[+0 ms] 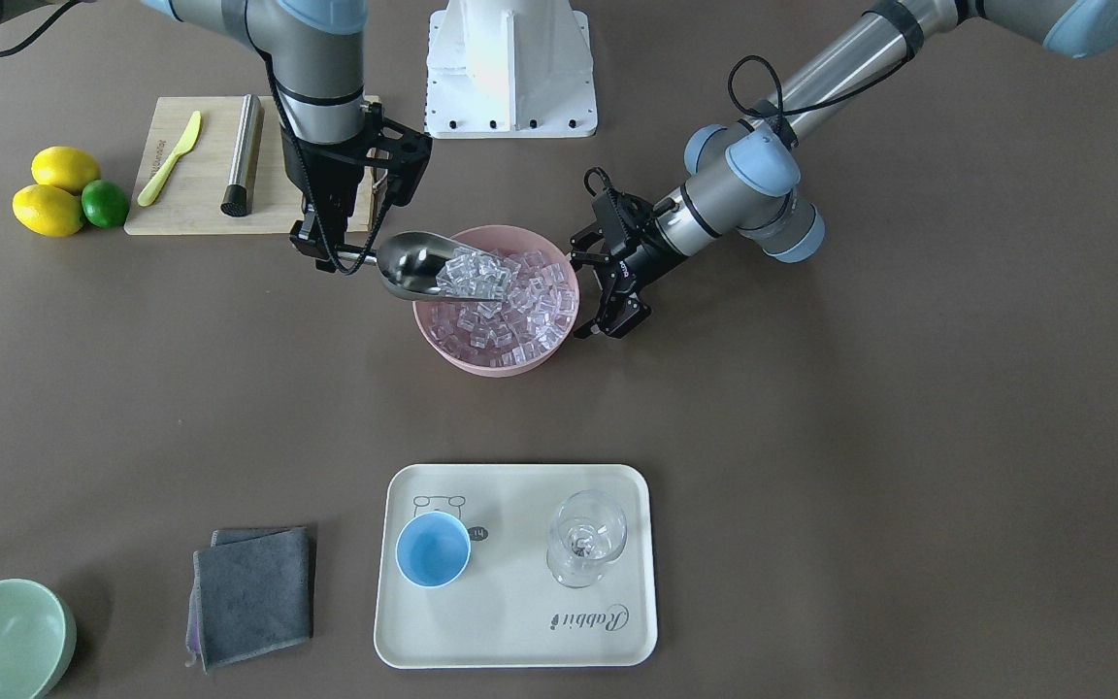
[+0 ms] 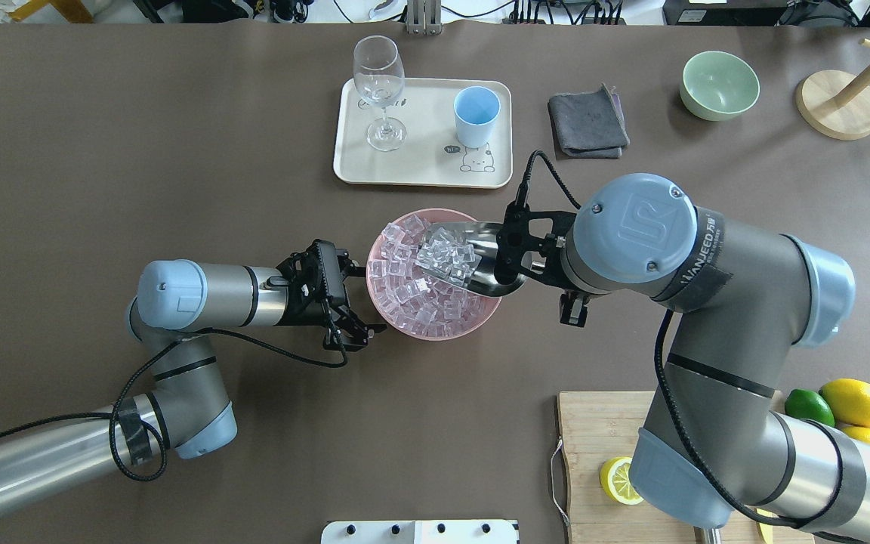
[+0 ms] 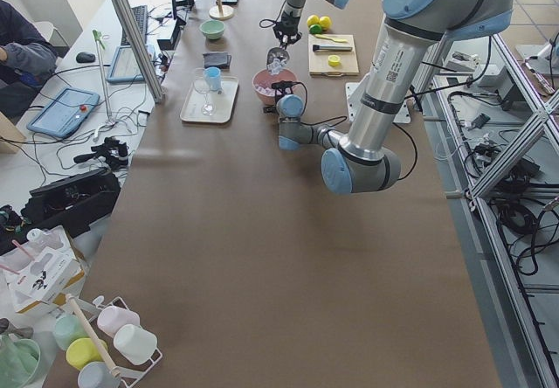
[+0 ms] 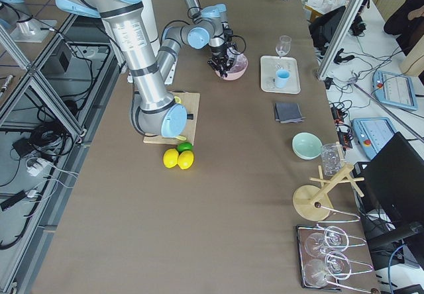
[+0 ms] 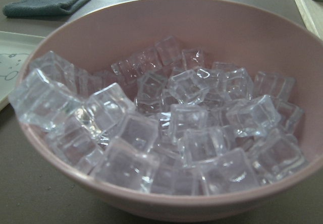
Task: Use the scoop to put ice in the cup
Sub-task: 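Drag the scoop through the ice and lift it out full with the right gripper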
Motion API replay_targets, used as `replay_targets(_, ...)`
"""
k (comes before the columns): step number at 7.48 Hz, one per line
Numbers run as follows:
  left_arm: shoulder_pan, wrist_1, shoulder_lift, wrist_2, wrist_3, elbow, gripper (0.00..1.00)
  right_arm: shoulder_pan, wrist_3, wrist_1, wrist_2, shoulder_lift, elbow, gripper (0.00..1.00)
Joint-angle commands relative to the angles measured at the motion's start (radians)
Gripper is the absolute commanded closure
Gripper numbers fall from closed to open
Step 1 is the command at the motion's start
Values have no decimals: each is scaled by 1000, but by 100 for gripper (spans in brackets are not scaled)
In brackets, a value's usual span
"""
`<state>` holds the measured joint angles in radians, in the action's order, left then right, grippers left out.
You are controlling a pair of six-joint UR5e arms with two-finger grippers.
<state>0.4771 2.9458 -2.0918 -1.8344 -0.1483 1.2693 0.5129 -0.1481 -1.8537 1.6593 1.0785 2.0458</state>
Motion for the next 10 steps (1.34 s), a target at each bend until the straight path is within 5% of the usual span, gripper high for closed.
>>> replay_targets(1,0,1,2,0,1,4,2,0,143,259,27,72,24,100)
replay_targets(3,0,1,7,0,0,4,2,1,174,393,25,97,-7,100)
replay_targets(6,0,1,10,1,-1,5,2,3,183,389,86,94,-21,100)
replay_targets(8,1,1,10,1,-1,5,2,63,188,265,135,55,-30,100)
replay_targets(10,0,1,10,1,-2,5,2,186,200,101,300,-4,-51,100)
